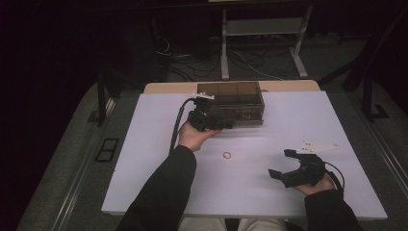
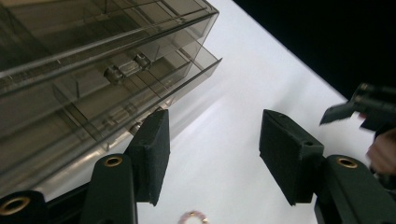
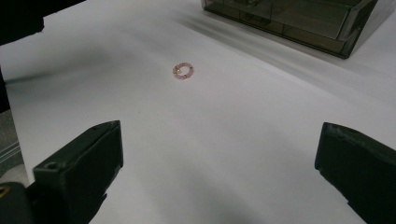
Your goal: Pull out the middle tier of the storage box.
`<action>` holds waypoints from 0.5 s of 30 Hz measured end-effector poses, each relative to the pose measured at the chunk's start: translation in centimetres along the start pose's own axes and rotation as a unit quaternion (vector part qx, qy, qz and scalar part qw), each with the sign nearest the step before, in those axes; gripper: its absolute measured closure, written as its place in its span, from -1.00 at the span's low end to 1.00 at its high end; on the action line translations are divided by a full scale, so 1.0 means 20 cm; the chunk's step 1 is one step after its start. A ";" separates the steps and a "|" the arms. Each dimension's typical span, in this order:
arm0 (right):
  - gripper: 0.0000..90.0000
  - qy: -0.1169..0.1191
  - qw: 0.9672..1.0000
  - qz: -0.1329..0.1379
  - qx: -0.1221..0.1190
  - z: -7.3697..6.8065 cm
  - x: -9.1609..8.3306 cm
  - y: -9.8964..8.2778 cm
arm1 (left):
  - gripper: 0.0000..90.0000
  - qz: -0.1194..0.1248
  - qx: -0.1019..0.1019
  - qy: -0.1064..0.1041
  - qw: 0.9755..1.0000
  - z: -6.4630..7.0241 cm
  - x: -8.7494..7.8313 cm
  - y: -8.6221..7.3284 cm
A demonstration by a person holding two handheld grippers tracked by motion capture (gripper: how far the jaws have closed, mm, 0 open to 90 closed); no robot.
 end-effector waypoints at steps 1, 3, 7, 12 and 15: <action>-0.99 0.000 1.000 -0.001 0.001 0.00 0.00 0.00 | -0.04 -0.005 0.006 0.000 1.000 0.00 0.00 0.01; -0.99 -0.001 1.000 -0.001 -0.001 0.00 0.00 0.00 | -0.04 -0.012 0.017 0.002 1.000 -0.01 0.00 0.01; -0.99 -0.003 1.000 -0.001 0.001 0.00 0.00 0.00 | -0.03 -0.027 0.040 0.010 0.999 -0.02 0.00 0.03; -0.99 -0.003 1.000 -0.002 0.000 0.00 0.00 0.00 | -0.02 -0.041 0.078 0.016 0.996 -0.02 0.02 0.06; -0.99 -0.003 1.000 -0.001 0.002 0.00 -0.01 0.00 | 0.02 -0.034 0.103 0.018 0.994 -0.03 0.04 0.08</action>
Point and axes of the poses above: each handheld gripper's, and its own axes: x roughly forward along the jaws, y roughly out of its top, z roughly to its right, the point moved 3 cm from there along x, roughly forward along the jaws, and after that the axes turned 6 degrees about -z, right-handed, at the moved point
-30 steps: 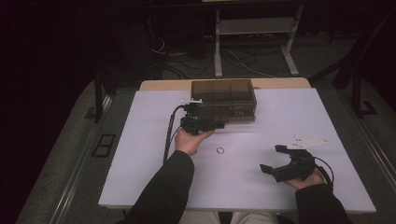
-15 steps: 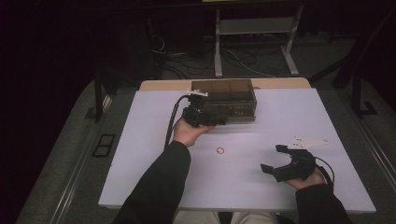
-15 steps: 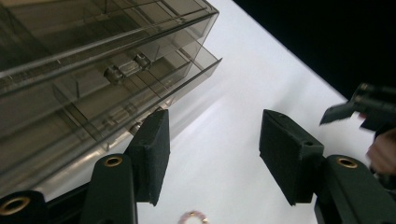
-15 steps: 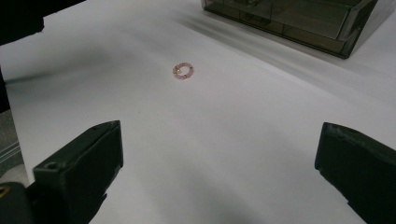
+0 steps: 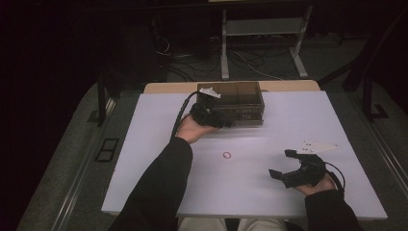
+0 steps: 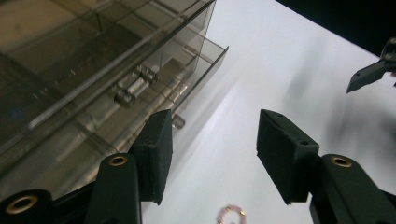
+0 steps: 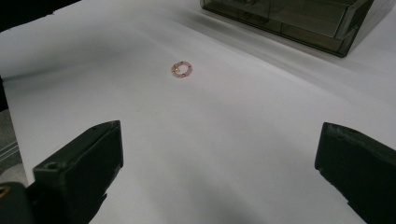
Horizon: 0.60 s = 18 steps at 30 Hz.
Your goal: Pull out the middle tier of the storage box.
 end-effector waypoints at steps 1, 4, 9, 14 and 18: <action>-0.99 0.000 1.000 0.000 0.000 0.00 0.00 0.00 | 0.02 0.002 0.006 -0.001 1.000 0.00 0.01 0.00; -0.99 0.001 1.000 0.000 0.000 0.00 0.00 0.00 | 0.04 0.007 0.024 0.002 1.000 -0.01 0.02 0.01; -0.99 0.001 1.000 0.000 -0.001 0.00 0.00 0.00 | 0.09 0.012 0.038 0.007 0.999 -0.03 0.06 0.00; -0.99 0.001 1.000 0.000 -0.002 0.00 0.00 0.00 | 0.11 0.007 0.049 0.020 0.999 -0.05 0.11 -0.01; -0.99 0.002 1.000 0.001 0.000 0.00 0.00 0.00 | 0.14 0.007 0.053 0.028 0.998 -0.06 0.14 -0.02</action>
Point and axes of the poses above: each handheld gripper's, and its own axes: x roughly forward along the jaws, y roughly out of its top, z roughly to its right, the point moved 3 cm from there along x, roughly forward along the jaws, and after that the axes turned 6 degrees about -z, right-handed, at the moved point
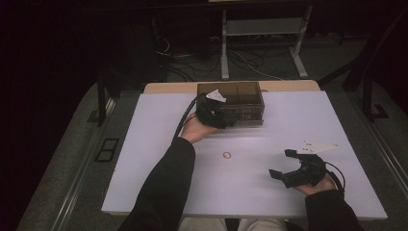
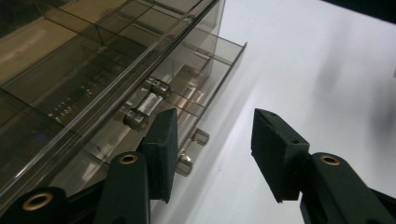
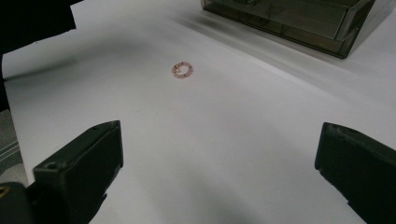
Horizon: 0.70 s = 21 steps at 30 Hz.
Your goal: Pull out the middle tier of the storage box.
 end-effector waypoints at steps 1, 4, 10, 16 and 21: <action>-0.99 0.000 1.000 0.000 0.000 0.00 0.00 0.00 | 0.15 0.000 0.002 -0.001 1.000 -0.01 0.01 0.00; -0.99 0.002 1.000 -0.001 -0.002 0.00 0.00 0.00 | 0.21 -0.002 0.002 0.008 1.000 -0.02 0.03 -0.01; -0.99 0.006 1.000 0.002 0.000 0.00 0.00 0.00 | 0.27 -0.010 0.001 0.013 1.000 -0.04 0.05 -0.03; -0.99 0.010 1.000 0.006 0.003 0.01 0.00 0.00 | 0.32 -0.020 0.005 0.013 1.000 -0.05 0.10 -0.04; -0.99 0.013 1.000 0.012 0.007 0.01 -0.01 0.00 | 0.38 -0.023 -0.006 0.008 1.000 -0.07 0.13 -0.05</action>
Point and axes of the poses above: each handheld gripper's, and its own axes: x roughly forward along the jaws, y roughly out of its top, z roughly to its right, the point moved 3 cm from there along x, roughly forward along the jaws, and after that the axes turned 6 degrees about -z, right-handed, at the moved point
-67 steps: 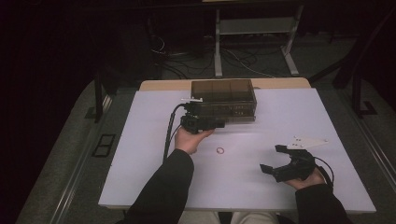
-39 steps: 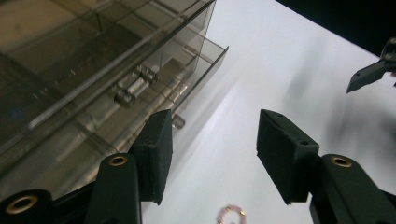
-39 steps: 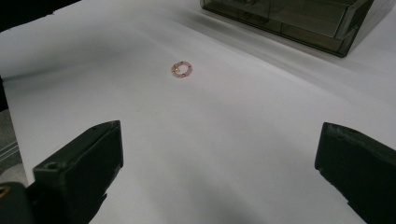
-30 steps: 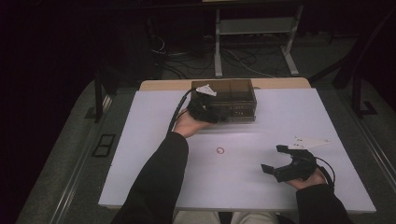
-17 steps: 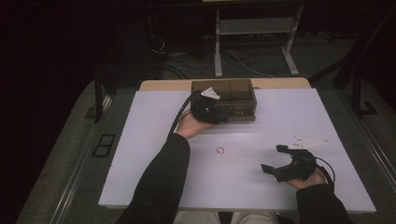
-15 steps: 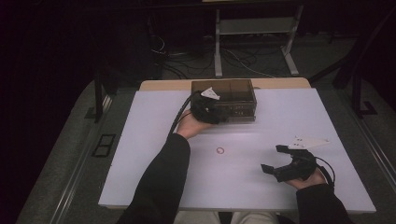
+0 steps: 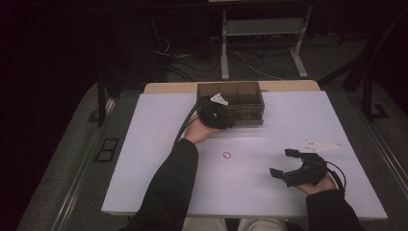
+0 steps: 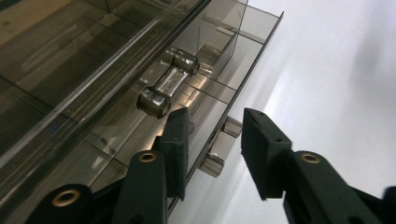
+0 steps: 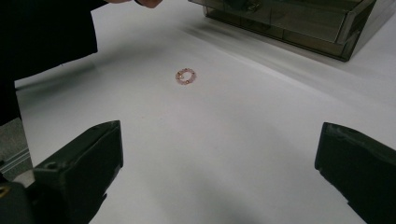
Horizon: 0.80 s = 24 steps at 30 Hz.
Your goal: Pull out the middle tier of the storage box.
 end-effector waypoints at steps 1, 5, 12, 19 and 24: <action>-0.99 0.001 1.000 0.000 0.001 0.00 0.00 0.00 | 0.41 0.000 -0.003 -0.001 1.000 0.00 0.00 0.00; -0.99 0.002 1.000 -0.001 0.000 0.00 0.00 0.00 | 0.48 0.011 -0.010 -0.014 1.000 -0.02 0.00 0.00; -0.99 0.002 1.000 -0.003 0.000 0.00 0.00 0.00 | 0.59 0.016 -0.015 -0.016 1.000 -0.02 0.00 0.00; -0.99 0.001 1.000 -0.007 -0.003 0.00 0.01 0.00 | 0.62 0.017 -0.012 -0.022 1.000 -0.02 0.00 -0.01; -0.99 0.000 1.000 -0.007 -0.004 0.00 0.01 0.00 | 0.63 0.017 -0.013 -0.024 0.999 -0.01 0.00 -0.01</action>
Point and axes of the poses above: each handheld gripper's, and its own axes: x roughly forward along the jaws, y roughly out of its top, z roughly to its right, the point moved 3 cm from there along x, roughly forward along the jaws, and after that the axes turned 6 degrees about -z, right-handed, at the moved point
